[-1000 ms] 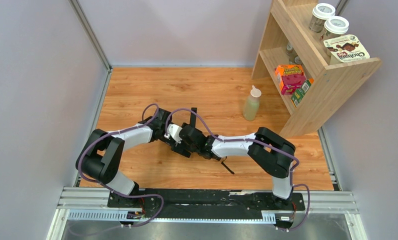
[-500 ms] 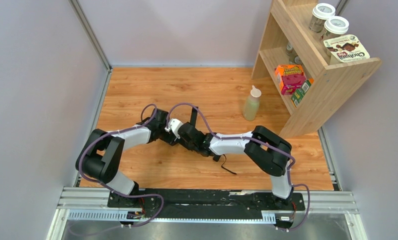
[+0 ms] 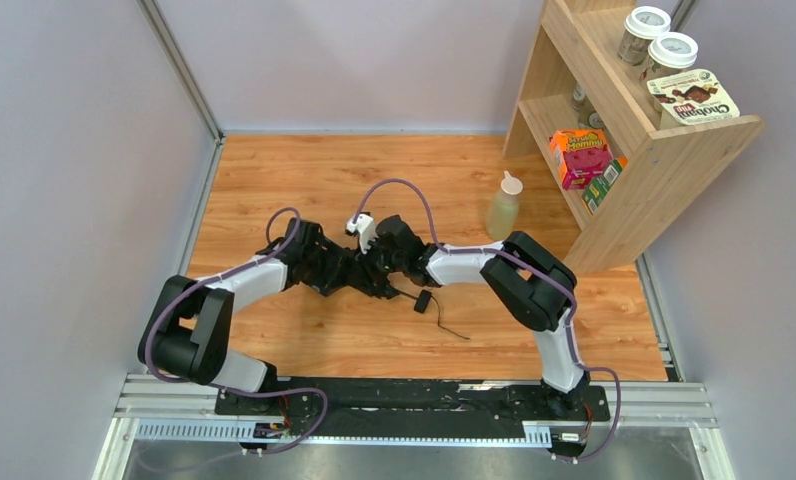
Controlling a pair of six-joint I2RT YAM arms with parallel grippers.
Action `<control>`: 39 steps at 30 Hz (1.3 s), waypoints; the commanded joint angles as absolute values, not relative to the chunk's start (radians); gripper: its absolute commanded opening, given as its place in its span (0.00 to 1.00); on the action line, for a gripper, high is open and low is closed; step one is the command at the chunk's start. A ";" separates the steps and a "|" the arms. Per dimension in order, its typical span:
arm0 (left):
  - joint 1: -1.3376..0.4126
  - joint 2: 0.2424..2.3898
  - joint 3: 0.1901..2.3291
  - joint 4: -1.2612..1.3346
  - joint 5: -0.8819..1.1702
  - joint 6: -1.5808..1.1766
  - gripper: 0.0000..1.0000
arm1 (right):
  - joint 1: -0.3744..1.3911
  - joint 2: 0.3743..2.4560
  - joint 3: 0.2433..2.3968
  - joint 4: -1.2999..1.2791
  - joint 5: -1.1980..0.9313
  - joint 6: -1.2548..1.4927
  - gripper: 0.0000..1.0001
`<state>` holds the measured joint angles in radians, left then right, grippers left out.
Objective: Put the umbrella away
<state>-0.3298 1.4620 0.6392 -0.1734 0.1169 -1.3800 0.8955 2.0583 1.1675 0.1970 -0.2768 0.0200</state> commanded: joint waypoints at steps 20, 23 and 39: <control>-0.307 1.551 0.561 -0.469 -0.084 -1.304 0.22 | 0.808 2.326 1.224 -0.161 -0.942 0.250 0.02; -0.307 1.545 0.560 -0.468 -0.081 -1.286 0.07 | 0.807 2.266 1.275 -0.222 -0.861 0.259 0.13; -0.307 1.683 0.747 -0.747 -0.020 -1.195 0.00 | 1.066 1.827 1.168 -0.100 0.125 -0.164 0.96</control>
<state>-0.3107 1.5867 0.8066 -0.4576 0.1364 -1.2930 0.9680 1.8919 1.2469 -0.1707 -0.2485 0.0185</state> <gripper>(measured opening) 0.393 0.956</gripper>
